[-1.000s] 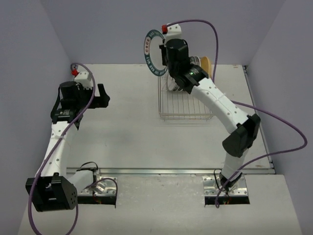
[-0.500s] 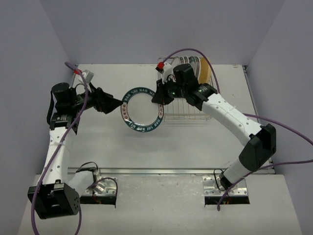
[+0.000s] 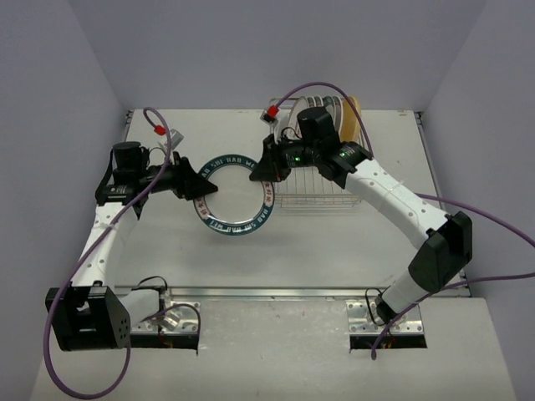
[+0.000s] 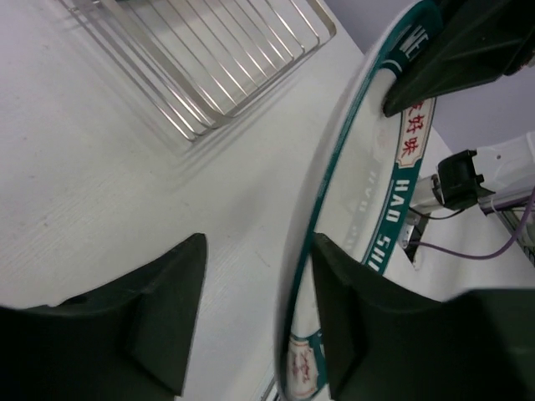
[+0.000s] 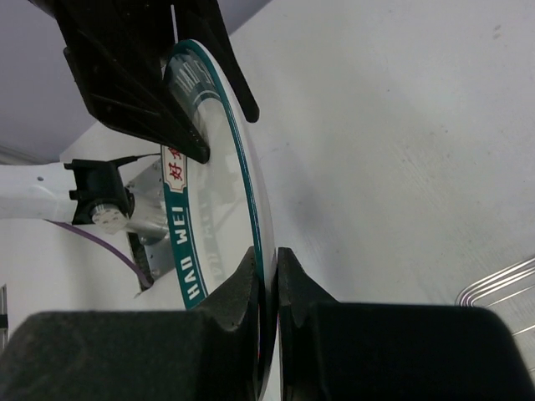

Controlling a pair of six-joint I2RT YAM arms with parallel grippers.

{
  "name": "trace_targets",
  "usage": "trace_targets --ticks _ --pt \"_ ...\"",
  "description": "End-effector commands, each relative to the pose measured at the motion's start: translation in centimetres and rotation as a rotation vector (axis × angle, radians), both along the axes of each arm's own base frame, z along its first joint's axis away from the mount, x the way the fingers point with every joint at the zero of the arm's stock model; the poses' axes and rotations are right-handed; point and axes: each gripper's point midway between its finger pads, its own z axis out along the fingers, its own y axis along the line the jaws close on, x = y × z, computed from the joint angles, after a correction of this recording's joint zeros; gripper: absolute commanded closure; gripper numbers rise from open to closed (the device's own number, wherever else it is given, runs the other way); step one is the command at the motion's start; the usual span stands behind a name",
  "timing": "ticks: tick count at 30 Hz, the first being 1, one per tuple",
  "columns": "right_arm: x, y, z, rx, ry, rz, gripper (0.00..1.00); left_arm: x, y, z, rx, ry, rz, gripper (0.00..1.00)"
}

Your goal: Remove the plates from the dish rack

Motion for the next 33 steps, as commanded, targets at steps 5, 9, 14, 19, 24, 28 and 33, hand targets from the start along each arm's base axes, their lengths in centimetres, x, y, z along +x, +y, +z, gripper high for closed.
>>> trace_targets --ticks 5,9,14,19,24,28,33 --pt "1.8 0.7 3.2 0.059 -0.082 -0.042 0.8 0.7 -0.1 0.3 0.047 -0.054 -0.041 0.96" --pt "4.0 -0.8 2.8 0.016 -0.105 -0.173 0.14 2.9 0.9 0.0 0.026 0.015 0.046 1.0" --pt "8.3 -6.2 2.0 -0.008 -0.067 -0.422 0.01 10.2 6.7 0.8 0.087 0.014 0.383 1.0" --pt "9.7 -10.4 1.2 -0.004 -0.028 -0.539 0.01 17.2 14.3 -1.9 0.029 0.178 0.66 1.0" --pt "9.9 -11.9 0.9 0.0 -0.036 -0.566 0.01 22.6 20.0 -6.1 -0.085 0.35 0.836 1.0" --pt "10.2 -12.2 0.6 -0.009 -0.04 -0.575 0.01 24.5 21.9 -8.7 -0.098 0.392 0.919 1.0" --pt "10.6 -12.2 -0.1 -0.016 -0.027 -0.571 0.01 25.9 22.6 -12.1 -0.11 0.423 0.948 1.0"
